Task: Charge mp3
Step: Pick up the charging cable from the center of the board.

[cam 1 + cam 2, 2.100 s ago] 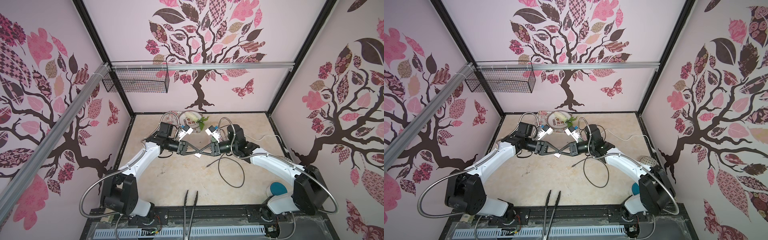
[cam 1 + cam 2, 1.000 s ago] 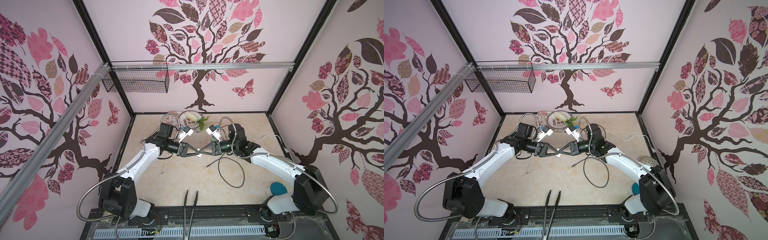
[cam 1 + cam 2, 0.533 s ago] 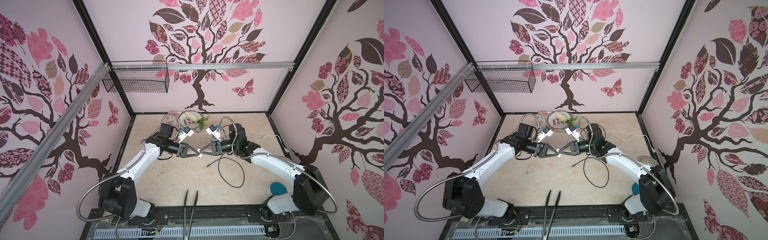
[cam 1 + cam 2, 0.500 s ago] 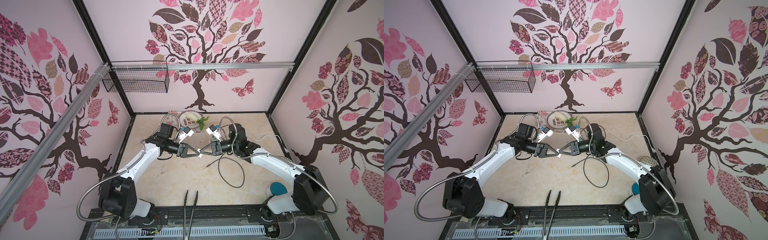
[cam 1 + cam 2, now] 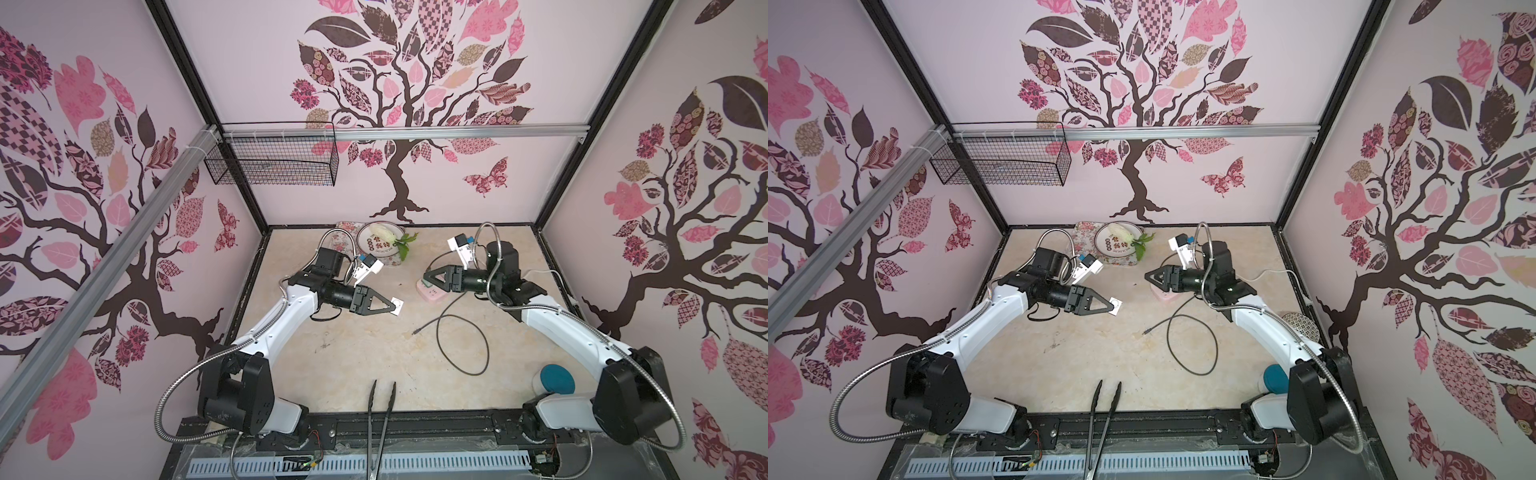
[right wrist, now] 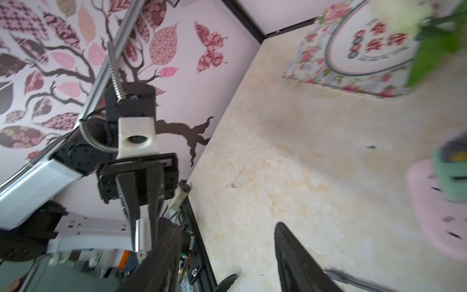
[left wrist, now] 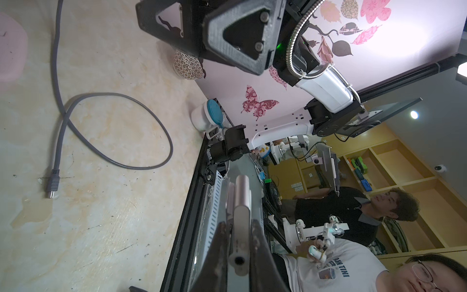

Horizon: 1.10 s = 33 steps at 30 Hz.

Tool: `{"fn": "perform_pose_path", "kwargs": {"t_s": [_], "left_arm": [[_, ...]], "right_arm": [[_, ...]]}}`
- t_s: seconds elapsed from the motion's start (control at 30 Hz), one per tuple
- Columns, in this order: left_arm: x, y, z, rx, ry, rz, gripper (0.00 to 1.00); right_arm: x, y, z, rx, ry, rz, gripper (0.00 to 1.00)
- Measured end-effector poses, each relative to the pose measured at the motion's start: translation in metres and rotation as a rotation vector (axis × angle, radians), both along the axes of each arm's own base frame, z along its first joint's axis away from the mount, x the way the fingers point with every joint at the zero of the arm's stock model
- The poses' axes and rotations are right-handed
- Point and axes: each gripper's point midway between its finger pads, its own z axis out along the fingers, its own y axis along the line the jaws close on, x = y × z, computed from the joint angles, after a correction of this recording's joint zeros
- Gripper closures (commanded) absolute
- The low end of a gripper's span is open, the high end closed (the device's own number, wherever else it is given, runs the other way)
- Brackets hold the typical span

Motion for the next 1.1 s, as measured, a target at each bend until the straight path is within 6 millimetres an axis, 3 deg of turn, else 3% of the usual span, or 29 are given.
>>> {"fn": "perform_pose_path", "kwargs": {"t_s": [0.07,0.23,0.33,0.47,0.83,1.1], "left_arm": [[-0.001,0.0,0.0,-0.002,0.01,-0.003,1.0],[-0.005,0.001,0.001,-0.011,0.031,-0.01,1.0],[-0.007,0.002,0.0,-0.01,0.041,-0.009,1.0],[-0.008,0.002,-0.002,-0.005,0.044,-0.007,1.0],[-0.008,0.004,0.006,0.008,-0.033,0.019,1.0],[-0.006,0.004,0.01,0.004,-0.06,0.025,1.0]], "right_arm": [[-0.004,-0.009,-0.029,-0.055,0.065,-0.043,0.45],[-0.025,-0.029,-0.133,-0.349,0.296,-0.13,0.47],[-0.039,-0.023,-0.165,-0.49,0.366,-0.094,0.5],[-0.041,-0.009,-0.178,-0.551,0.411,-0.074,0.51],[-0.04,0.004,-0.2,-0.537,0.636,-0.274,0.51],[-0.037,0.025,-0.22,-0.51,0.771,-0.371,0.61]]}}
